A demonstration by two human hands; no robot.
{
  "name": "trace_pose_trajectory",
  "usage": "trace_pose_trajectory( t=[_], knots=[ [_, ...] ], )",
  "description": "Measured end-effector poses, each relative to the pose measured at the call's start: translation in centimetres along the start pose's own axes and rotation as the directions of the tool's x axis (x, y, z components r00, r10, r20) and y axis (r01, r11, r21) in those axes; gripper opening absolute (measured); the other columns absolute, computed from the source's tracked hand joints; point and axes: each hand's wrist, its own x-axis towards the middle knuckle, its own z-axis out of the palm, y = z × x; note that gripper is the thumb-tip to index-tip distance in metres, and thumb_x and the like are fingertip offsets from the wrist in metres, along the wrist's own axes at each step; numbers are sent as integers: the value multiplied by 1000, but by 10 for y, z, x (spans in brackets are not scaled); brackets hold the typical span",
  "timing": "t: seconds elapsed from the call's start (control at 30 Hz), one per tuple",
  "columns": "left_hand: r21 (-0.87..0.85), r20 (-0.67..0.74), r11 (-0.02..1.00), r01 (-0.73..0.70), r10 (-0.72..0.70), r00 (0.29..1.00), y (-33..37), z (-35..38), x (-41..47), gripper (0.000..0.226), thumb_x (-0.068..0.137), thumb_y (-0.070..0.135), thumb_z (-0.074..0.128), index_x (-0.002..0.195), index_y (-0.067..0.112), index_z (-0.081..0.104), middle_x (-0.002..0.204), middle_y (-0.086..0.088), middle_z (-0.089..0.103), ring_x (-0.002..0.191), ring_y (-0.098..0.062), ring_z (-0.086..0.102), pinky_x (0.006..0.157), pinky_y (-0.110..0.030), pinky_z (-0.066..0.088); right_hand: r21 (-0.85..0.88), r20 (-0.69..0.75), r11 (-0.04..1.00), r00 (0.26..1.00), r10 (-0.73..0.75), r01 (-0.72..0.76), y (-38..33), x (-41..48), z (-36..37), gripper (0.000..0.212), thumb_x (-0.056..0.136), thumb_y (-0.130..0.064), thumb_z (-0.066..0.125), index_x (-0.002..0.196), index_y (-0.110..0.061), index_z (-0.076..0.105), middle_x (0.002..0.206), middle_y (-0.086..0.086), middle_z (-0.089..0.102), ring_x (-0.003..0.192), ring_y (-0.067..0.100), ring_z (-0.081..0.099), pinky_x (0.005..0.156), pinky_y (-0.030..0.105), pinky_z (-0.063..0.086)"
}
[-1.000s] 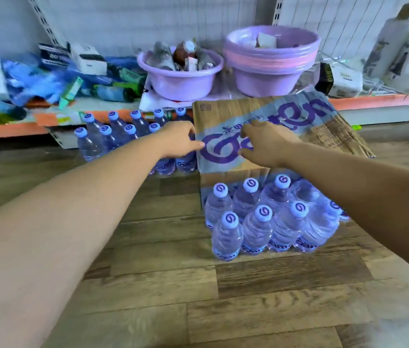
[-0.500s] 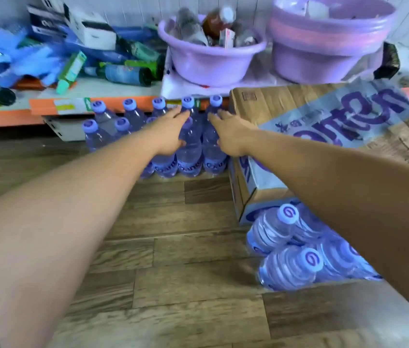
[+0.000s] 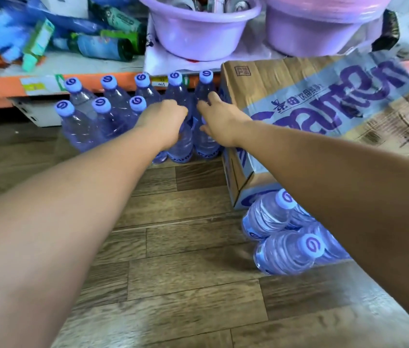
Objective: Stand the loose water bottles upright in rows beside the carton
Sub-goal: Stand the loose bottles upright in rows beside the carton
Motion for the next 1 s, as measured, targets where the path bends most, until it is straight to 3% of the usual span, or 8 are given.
trace_pose_trajectory(
  t=[0.13, 0.33, 0.43, 0.57, 0.7, 0.8, 0.9, 1.0],
  knots=[
    [-42, 13, 996, 82, -81, 997, 10, -5, -19, 24, 86, 9, 55, 109, 2, 53, 114, -20, 51, 106, -42, 56, 72, -41, 41, 74, 11, 997, 1000, -4, 4, -6, -14, 3, 31, 93, -14, 53, 121, -3, 44, 126, 20, 36, 96, 45, 57, 84, 50, 50],
    [-124, 33, 985, 118, -115, 993, 12, -25, -37, 26, 89, 22, 57, 103, 1, 51, 110, -21, 49, 98, -41, 56, 70, -40, 43, 190, -7, 982, 1000, 3, -1, -16, -43, -21, 30, 94, -14, 48, 122, -3, 46, 123, 20, 42, 101, 41, 56, 87, 42, 48],
    [-164, -3, 982, 95, -97, 995, 15, -52, -46, 30, 87, 24, 59, 104, 0, 53, 113, -25, 52, 103, -41, 56, 84, -45, 48, 222, -45, 975, 999, -21, 30, -18, -60, -46, 30, 93, -15, 49, 120, -4, 49, 125, 21, 43, 107, 40, 55, 91, 41, 46],
    [-181, -89, 978, 103, -121, 989, 25, -116, -59, 25, 86, 15, 56, 105, 0, 59, 111, -28, 54, 102, -42, 56, 78, -35, 44, 293, -154, 954, 988, -20, 65, -17, -90, -98, 35, 91, -19, 55, 123, -6, 53, 126, 21, 47, 113, 36, 52, 95, 35, 42],
    [-159, -189, 986, 60, -90, 978, 44, -198, -72, 12, 87, 14, 57, 88, 2, 60, 109, -32, 60, 100, -42, 57, 80, -39, 44, 264, -292, 962, 957, 7, 73, -3, -121, -163, 35, 91, -21, 57, 123, -5, 54, 127, 21, 50, 116, 33, 50, 91, 30, 38],
    [-134, -249, 990, 36, -69, 966, 66, -248, -74, 26, 88, 19, 59, 98, -4, 65, 110, -31, 64, 102, -43, 59, 80, -39, 45, 222, -385, 973, 923, 22, 69, 13, -149, -215, 30, 92, -18, 53, 117, -5, 59, 123, 19, 57, 118, 30, 51, 87, 29, 35],
    [-133, -297, 991, 2, -42, 954, 95, -282, -73, 28, 88, 23, 58, 96, -2, 66, 103, -29, 67, 98, -41, 61, 74, -36, 44, 190, -433, 981, 899, 60, 26, 34, -176, -256, 30, 91, -22, 54, 116, -8, 62, 120, 17, 60, 114, 29, 55, 86, 29, 40],
    [-150, -323, 987, -56, 4, 946, 136, -306, -73, 30, 87, 27, 60, 100, 1, 67, 104, -26, 67, 99, -40, 61, 77, -37, 45, 127, -457, 992, 886, 81, -25, 63, -208, -281, 28, 90, -18, 55, 115, -7, 62, 121, 16, 61, 114, 31, 54, 87, 29, 40]
  ],
)
